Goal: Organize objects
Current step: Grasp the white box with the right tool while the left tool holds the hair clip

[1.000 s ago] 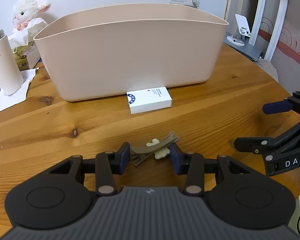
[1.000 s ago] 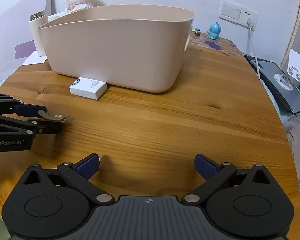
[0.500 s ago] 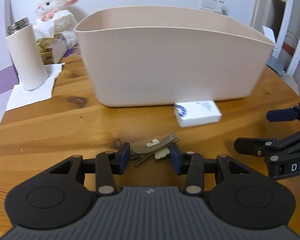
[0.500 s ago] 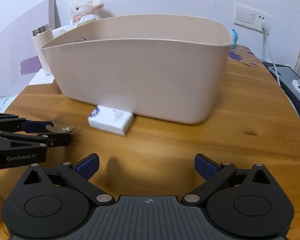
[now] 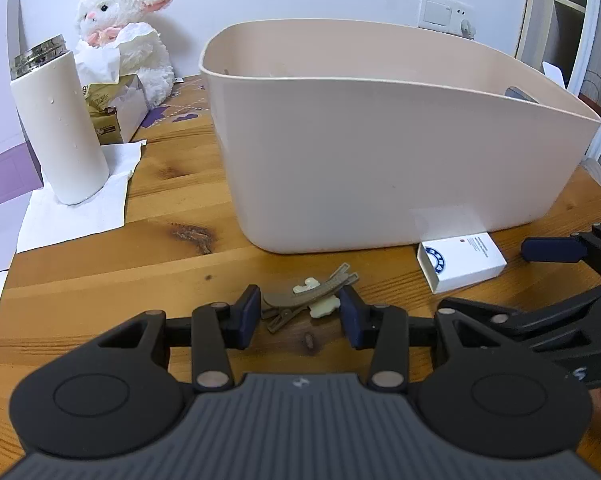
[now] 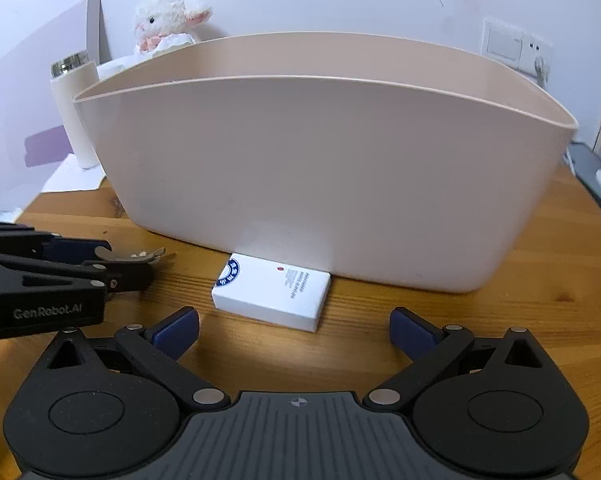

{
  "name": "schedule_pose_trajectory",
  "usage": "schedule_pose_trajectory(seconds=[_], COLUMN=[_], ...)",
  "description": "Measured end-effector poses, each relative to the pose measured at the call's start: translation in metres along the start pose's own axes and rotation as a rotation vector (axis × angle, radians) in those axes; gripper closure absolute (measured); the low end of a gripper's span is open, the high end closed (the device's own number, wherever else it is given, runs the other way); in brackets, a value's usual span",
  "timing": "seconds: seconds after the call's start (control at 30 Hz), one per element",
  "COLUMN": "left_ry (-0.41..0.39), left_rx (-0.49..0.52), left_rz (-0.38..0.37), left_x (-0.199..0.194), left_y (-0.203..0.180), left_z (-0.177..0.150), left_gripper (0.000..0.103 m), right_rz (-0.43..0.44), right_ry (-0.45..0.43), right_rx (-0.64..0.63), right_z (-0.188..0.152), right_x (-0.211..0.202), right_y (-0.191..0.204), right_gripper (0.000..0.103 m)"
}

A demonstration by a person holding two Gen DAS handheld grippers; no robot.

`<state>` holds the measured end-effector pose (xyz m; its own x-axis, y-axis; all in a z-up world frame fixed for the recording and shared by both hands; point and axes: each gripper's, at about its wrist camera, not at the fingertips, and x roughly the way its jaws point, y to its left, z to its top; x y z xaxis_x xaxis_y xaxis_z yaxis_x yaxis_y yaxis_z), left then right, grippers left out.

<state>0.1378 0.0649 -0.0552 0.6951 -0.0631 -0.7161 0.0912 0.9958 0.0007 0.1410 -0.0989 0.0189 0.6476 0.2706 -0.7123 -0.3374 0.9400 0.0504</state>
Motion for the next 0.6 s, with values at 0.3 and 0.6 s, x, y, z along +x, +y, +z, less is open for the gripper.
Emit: schedule_pose_trajectory(seconds=[0.3, 0.6], left_ry=[0.003, -0.005], left_rx=[0.029, 0.03], left_rz=[-0.018, -0.032], left_x=[-0.001, -0.009], left_y=[0.003, -0.009], left_z=[-0.001, -0.01], left_gripper=[0.058, 0.059], right_rz=[-0.065, -0.046], right_ry=[-0.028, -0.034], right_rx=[0.008, 0.013], right_z=[0.004, 0.001], right_x=[0.005, -0.008], right_y=[0.008, -0.004], right_gripper=[0.017, 0.043])
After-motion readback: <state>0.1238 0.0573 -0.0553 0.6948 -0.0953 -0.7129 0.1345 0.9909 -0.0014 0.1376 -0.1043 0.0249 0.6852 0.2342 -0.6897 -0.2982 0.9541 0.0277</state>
